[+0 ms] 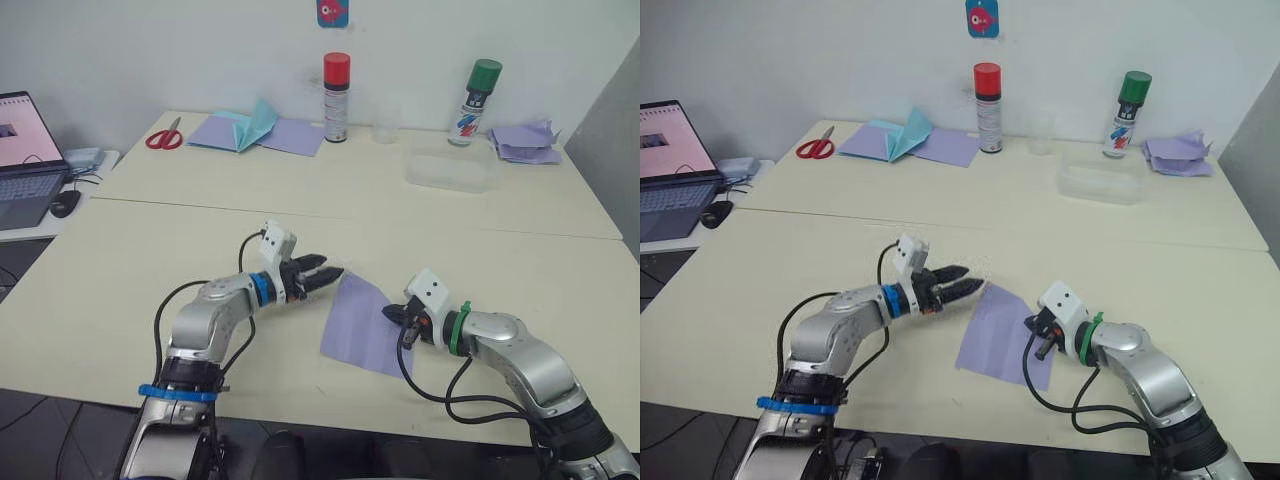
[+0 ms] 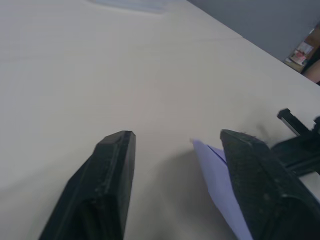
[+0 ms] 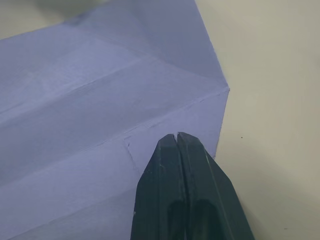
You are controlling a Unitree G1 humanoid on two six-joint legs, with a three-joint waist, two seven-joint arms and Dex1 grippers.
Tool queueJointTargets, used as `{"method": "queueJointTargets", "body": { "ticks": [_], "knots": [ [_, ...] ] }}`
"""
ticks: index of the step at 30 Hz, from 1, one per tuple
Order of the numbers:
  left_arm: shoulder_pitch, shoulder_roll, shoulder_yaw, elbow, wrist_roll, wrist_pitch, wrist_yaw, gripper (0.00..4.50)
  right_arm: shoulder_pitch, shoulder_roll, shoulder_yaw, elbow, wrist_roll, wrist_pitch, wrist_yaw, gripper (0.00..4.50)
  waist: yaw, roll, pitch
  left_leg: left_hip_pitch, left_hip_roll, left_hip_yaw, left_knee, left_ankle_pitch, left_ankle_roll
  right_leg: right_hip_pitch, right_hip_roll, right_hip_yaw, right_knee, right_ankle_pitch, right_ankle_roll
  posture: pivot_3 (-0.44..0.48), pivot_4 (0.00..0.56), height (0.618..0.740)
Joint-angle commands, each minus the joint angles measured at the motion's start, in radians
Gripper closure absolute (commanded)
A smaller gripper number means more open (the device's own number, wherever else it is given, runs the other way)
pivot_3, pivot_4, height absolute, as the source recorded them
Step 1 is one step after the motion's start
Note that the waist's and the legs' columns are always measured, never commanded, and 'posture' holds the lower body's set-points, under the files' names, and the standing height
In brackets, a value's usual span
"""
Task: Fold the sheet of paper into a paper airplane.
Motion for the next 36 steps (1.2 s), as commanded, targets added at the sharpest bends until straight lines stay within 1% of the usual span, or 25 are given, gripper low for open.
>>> {"method": "queueJointTargets", "body": {
  "ticks": [1,6,8,9,11,14,15,16,19,21,25,32,36],
  "knots": [
    [-0.013,0.004,-0.04,-0.057,0.006,0.015,0.017,0.66,0.006,0.003,0.03,0.029,-0.021,0.009,0.004,4.5,0.0,0.0,0.0,0.0,0.0,0.0,0.0,0.0,0.0,0.0,0.0,0.0,0.0,0.0,0.0,0.0,0.15,0.74],
    [-0.021,-0.001,-0.085,-0.035,0.028,-0.021,0.017,0.66,0.009,0.004,0.03,0.019,-0.028,0.013,0.007,4.5,-0.001,0.0,0.0,0.0,0.0,0.0,0.0,0.0,0.0,0.0,0.001,0.0,0.0,0.0,0.0,0.0,0.15,0.74],
    [-0.024,0.002,-0.102,-0.027,0.045,-0.049,0.015,1.04,0.016,-0.002,0.027,0.009,-0.027,0.016,0.009,4.5,-0.001,0.0,0.0,0.0,0.0,0.0,0.0,0.0,0.0,0.0,0.001,0.0,0.0,0.0,0.0,0.0,0.15,0.74],
    [-0.023,0.009,-0.115,-0.028,0.055,-0.065,0.006,1.26,0.019,-0.005,0.026,0.005,-0.026,0.018,0.01,4.5,-0.001,0.0,0.0,0.0,0.0,0.0,0.0,0.0,0.0,0.0,0.001,0.001,0.0,0.0,0.0,0.0,0.15,0.74],
    [-0.021,0.016,-0.131,-0.029,0.067,-0.085,-0.003,1.83,0.023,-0.008,0.025,0.001,-0.026,0.02,0.011,4.5,-0.001,0.0,0.0,0.0,0.0,0.0,0.0,0.0,0.0,0.0,0.001,0.001,0.0,0.0,0.0,0.0,0.15,0.74],
    [-0.021,0.015,-0.141,-0.031,0.077,-0.11,-0.006,2.82,0.023,-0.005,0.026,0.006,-0.028,0.018,0.009,4.5,0.0,0.0,0.0,0.0,0.0,0.0,-0.001,0.0,0.0,0.0,0.001,0.001,0.0,0.0,0.0,0.0,0.15,0.74],
    [-0.02,0.017,-0.146,-0.033,0.084,-0.119,-0.009,3.24,0.023,-0.004,0.025,0.006,-0.028,0.018,0.008,4.5,0.0,0.0,0.0,0.0,0.0,0.0,-0.001,0.0,0.0,0.0,0.001,0.001,0.0,0.0,0.0,0.0,0.15,0.74],
    [-0.02,0.023,-0.158,-0.036,0.096,-0.133,-0.015,3.47,0.023,-0.003,0.025,0.005,-0.028,0.018,0.007,4.5,0.0,0.0,0.0,0.0,0.0,0.0,-0.001,0.0,0.0,0.0,0.001,0.001,-0.001,0.0,0.0,0.0,0.15,0.74],
    [-0.018,0.044,-0.2,-0.037,0.142,-0.183,-0.033,4.48,0.02,0.003,0.026,0.011,-0.03,0.017,0.001,4.5,-0.001,0.0,0.0,0.0,0.0,0.0,-0.001,0.0,0.0,0.0,0.001,0.001,-0.001,0.0,0.0,0.0,0.15,0.74],
    [-0.02,0.054,-0.223,-0.035,0.173,-0.219,-0.037,4.48,0.018,0.007,0.026,0.014,-0.031,0.017,-0.001,4.5,-0.001,0.0,0.0,0.0,0.0,0.0,-0.001,0.0,0.0,0.0,0.001,0.001,-0.001,0.0,0.0,0.0,0.15,0.74],
    [-0.021,0.102,-0.309,-0.04,0.274,-0.34,-0.074,4.48,0.016,0.015,0.025,0.019,-0.033,0.016,-0.003,4.5,-0.001,0.0,0.0,0.0,0.0,0.0,-0.001,0.0,0.0,0.0,0.001,0.001,-0.001,0.0,0.0,0.0,0.15,0.74],
    [-0.018,0.107,-0.373,-0.021,0.349,-0.438,-0.103,4.48,0.018,0.021,0.021,0.02,-0.035,0.02,-0.003,4.5,-0.001,0.0,0.0,0.0,0.0,0.001,-0.001,0.0,0.0,0.0,0.001,0.001,-0.001,-0.001,-0.001,0.0,0.15,0.74],
    [-0.013,0.108,-0.389,-0.018,0.363,-0.458,-0.13,4.48,0.016,0.023,0.019,0.02,-0.035,0.023,-0.004,4.5,-0.001,0.0,0.0,0.0,0.0,0.001,-0.001,0.0,0.0,-0.001,0.001,0.001,-0.001,-0.001,-0.001,0.0,0.15,0.74]
  ]
}}
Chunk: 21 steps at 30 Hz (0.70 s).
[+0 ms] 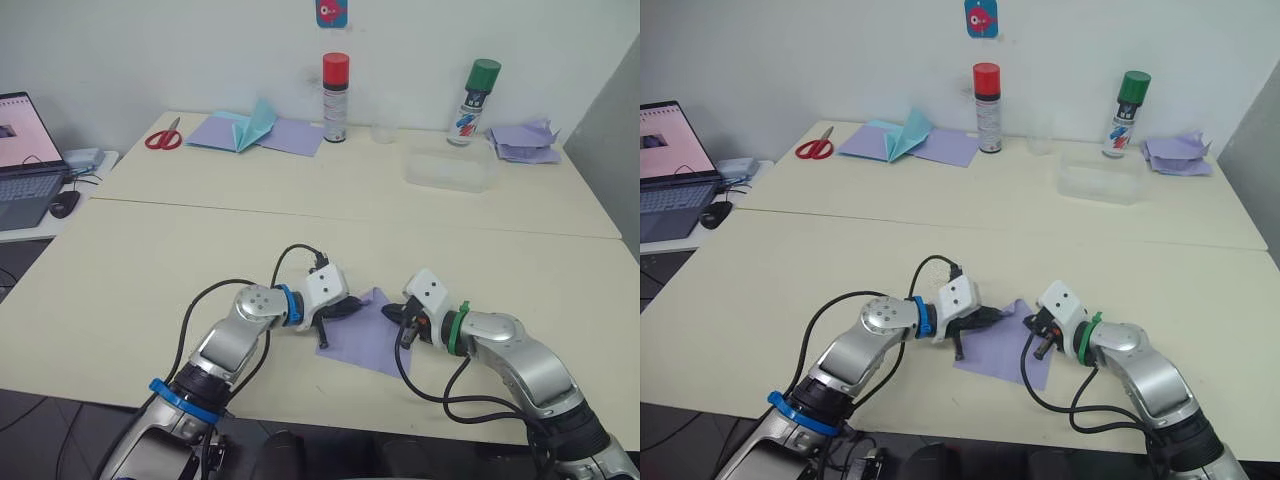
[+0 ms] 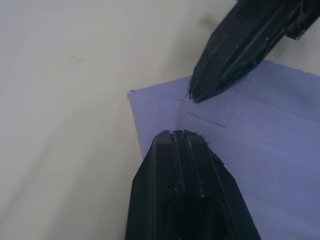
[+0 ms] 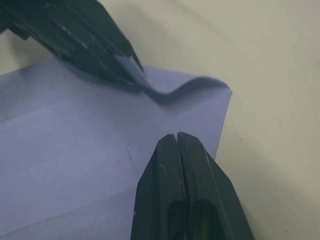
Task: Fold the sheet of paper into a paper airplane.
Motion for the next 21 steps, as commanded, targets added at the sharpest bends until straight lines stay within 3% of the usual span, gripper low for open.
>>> {"method": "queueJointTargets", "body": {
  "ticks": [1,21],
  "knots": [
    [-0.004,0.0,-0.016,-0.02,0.01,-0.033,-0.026,4.48,0.013,0.004,0.022,0.022,-0.016,0.022,-0.007,4.5,0.0,0.0,0.0,0.0,0.0,0.0,0.0,0.0,0.0,0.0,0.0,0.0,0.0,0.0,0.0,0.0,0.15,0.74],
    [-0.013,-0.014,-0.045,0.023,0.044,-0.005,-0.088,4.48,0.017,0.004,0.015,0.011,-0.012,0.022,-0.007,4.5,0.0,0.0,0.0,0.0,0.0,0.0,0.0,0.0,0.0,0.0,0.0,0.0,0.0,-0.001,0.001,0.0,0.15,0.74]
  ]
}}
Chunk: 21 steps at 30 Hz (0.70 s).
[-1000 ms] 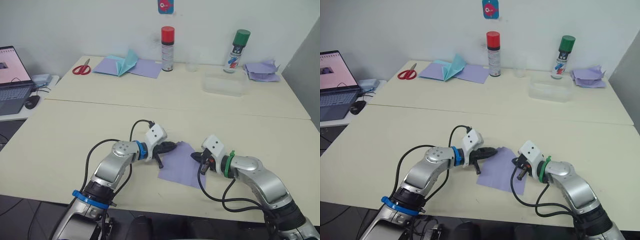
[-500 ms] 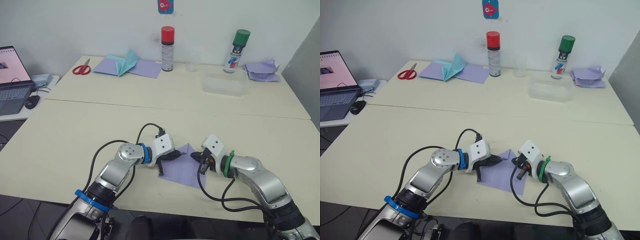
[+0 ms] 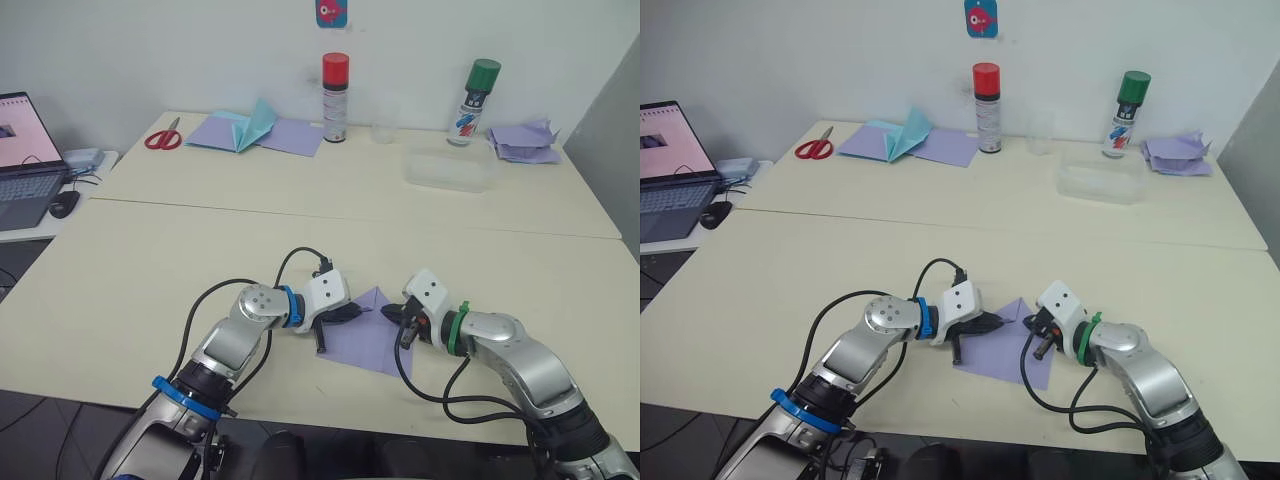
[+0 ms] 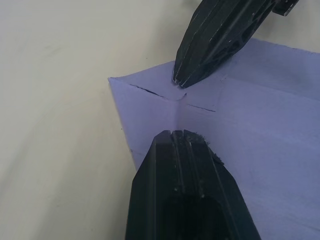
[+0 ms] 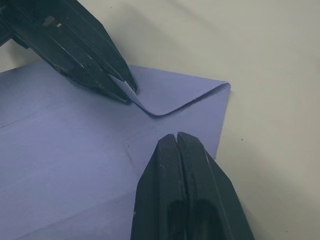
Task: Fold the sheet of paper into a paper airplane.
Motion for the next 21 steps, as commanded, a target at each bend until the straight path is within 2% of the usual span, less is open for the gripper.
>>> {"method": "queueJointTargets", "body": {
  "ticks": [1,9,13,21],
  "knots": [
    [0.002,-0.01,-0.036,-0.001,0.008,0.004,-0.025,4.48,0.017,0.002,0.015,0.012,-0.011,0.015,-0.005,4.5,0.0,0.0,0.0,0.0,0.0,0.0,0.0,0.0,0.0,0.0,0.0,0.0,0.0,0.0,0.0,0.0,0.15,0.74],
    [-0.01,-0.007,-0.047,0.035,0.044,-0.01,-0.015,4.48,-0.022,0.028,-0.056,-0.002,0.03,-0.008,-0.003,4.5,0.002,0.001,0.001,0.0,-0.001,0.0,0.0,0.0,0.0,0.0,0.0,0.0,0.0,0.0,0.0,0.0,0.15,0.74],
    [-0.014,-0.013,-0.043,0.041,0.043,-0.007,-0.009,4.48,-0.044,0.075,-0.089,-0.008,0.052,-0.014,-0.02,4.5,0.004,0.002,0.002,-0.001,-0.001,0.0,0.0,0.0,0.0,0.0,0.0,0.0,0.0,0.0,0.0,0.0,0.15,0.74],
    [-0.01,-0.008,-0.042,0.034,0.043,-0.003,-0.012,4.48,-0.083,0.146,-0.059,0.108,-0.003,-0.042,-0.087,4.5,0.004,0.002,0.002,-0.002,-0.002,0.0,0.0,0.0,0.0,0.0,0.0,0.0,-0.001,0.0,0.0,0.0,0.15,0.74]
  ]
}}
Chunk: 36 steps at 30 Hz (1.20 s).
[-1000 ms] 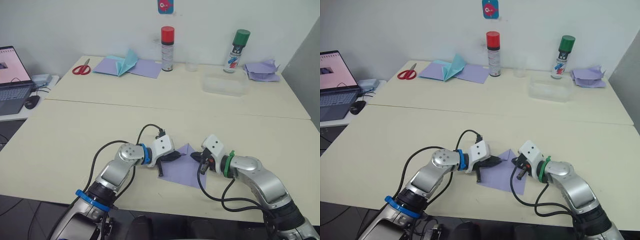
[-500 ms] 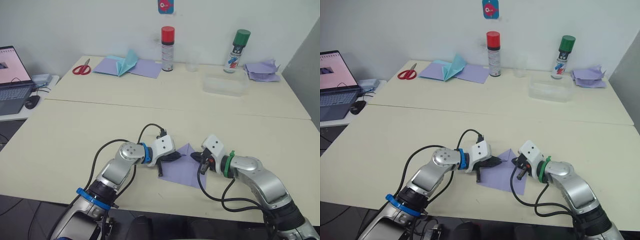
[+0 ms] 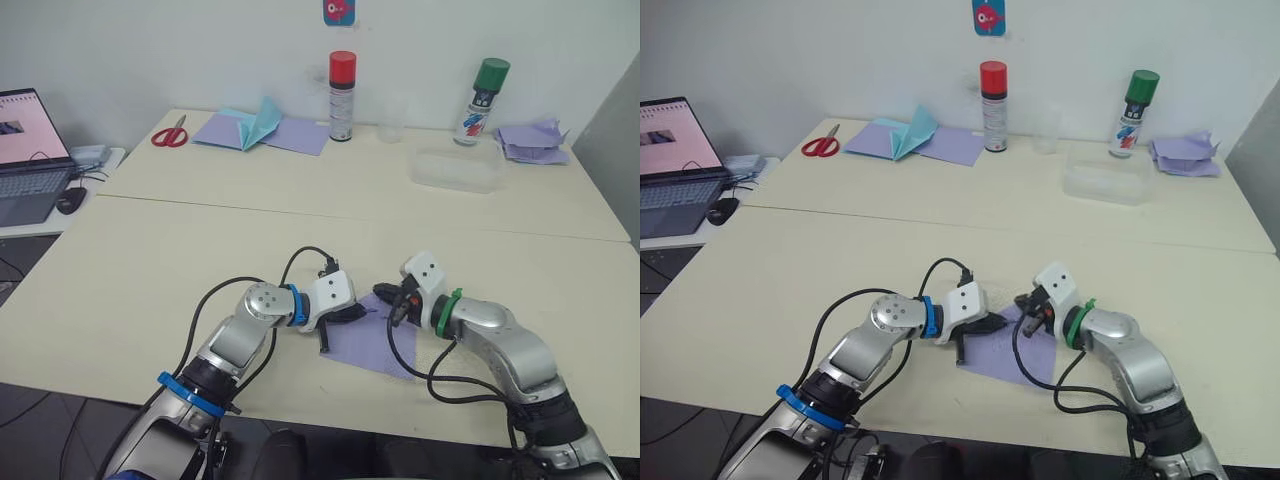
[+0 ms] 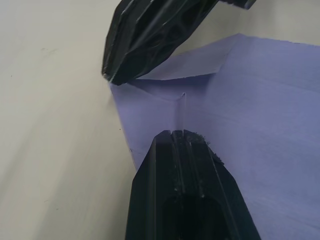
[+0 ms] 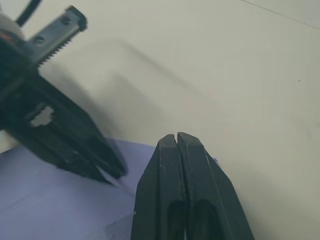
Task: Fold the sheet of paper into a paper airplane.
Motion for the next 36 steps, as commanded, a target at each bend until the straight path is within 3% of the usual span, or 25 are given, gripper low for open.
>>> {"method": "queueJointTargets", "body": {
  "ticks": [1,13,19,24,28,31,36],
  "knots": [
    [0.011,0.003,-0.022,0.013,0.019,0.018,-0.008,4.48,-0.019,0.013,0.012,0.039,-0.025,-0.023,-0.018,4.5,0.0,0.0,0.0,0.0,0.0,0.0,0.0,0.0,0.0,0.0,0.0,0.0,0.0,0.0,0.0,0.0,0.15,0.74],
    [0.009,0.006,0.005,-0.012,-0.018,-0.015,-0.029,4.48,-0.001,0.037,0.059,0.096,-0.059,-0.044,-0.009,4.5,-0.001,0.001,0.0,0.001,0.001,0.0,0.0,0.0,0.0,0.0,0.0,0.0,0.0,0.0,0.0,0.0,0.15,0.74],
    [0.03,0.061,0.078,-0.107,-0.102,0.046,-0.075,2.78,0.009,0.029,0.061,0.095,-0.066,-0.052,0.0,4.5,-0.004,0.002,0.001,0.0,0.002,0.0,-0.001,0.0,0.0,-0.001,0.0,0.0,0.001,0.0,0.0,0.0,0.15,0.74],
    [0.039,0.146,0.221,-0.201,-0.22,0.163,-0.086,1.15,0.015,0.021,0.065,0.084,-0.065,-0.056,0.008,4.5,-0.004,0.002,0.003,0.0,0.002,-0.001,-0.001,0.0,0.0,-0.001,0.0,0.0,0.001,0.0,0.0,0.0,0.15,0.74],
    [0.015,0.123,0.271,-0.168,-0.258,0.185,-0.046,1.15,0.018,0.015,0.072,0.08,-0.063,-0.064,0.023,4.5,-0.002,0.003,0.004,0.0,0.002,-0.001,-0.001,0.0,0.0,-0.001,0.0,-0.001,0.001,0.0,0.001,0.0,0.15,0.74],
    [0.002,0.056,0.268,-0.146,-0.262,0.193,0.007,1.77,0.019,0.015,0.075,0.078,-0.062,-0.067,0.028,4.5,-0.002,0.002,0.004,0.0,0.001,-0.001,-0.001,0.0,0.0,-0.001,0.0,-0.001,0.0,0.0,0.0,0.0,0.15,0.74],
    [0.004,-0.019,0.201,-0.086,-0.195,0.141,0.061,3.41,0.02,0.014,0.081,0.073,-0.062,-0.068,0.03,4.5,-0.003,0.002,0.004,0.0,0.001,-0.001,-0.001,0.0,0.0,-0.001,0.0,0.0,0.0,0.0,0.0,0.0,0.15,0.74]
  ]
}}
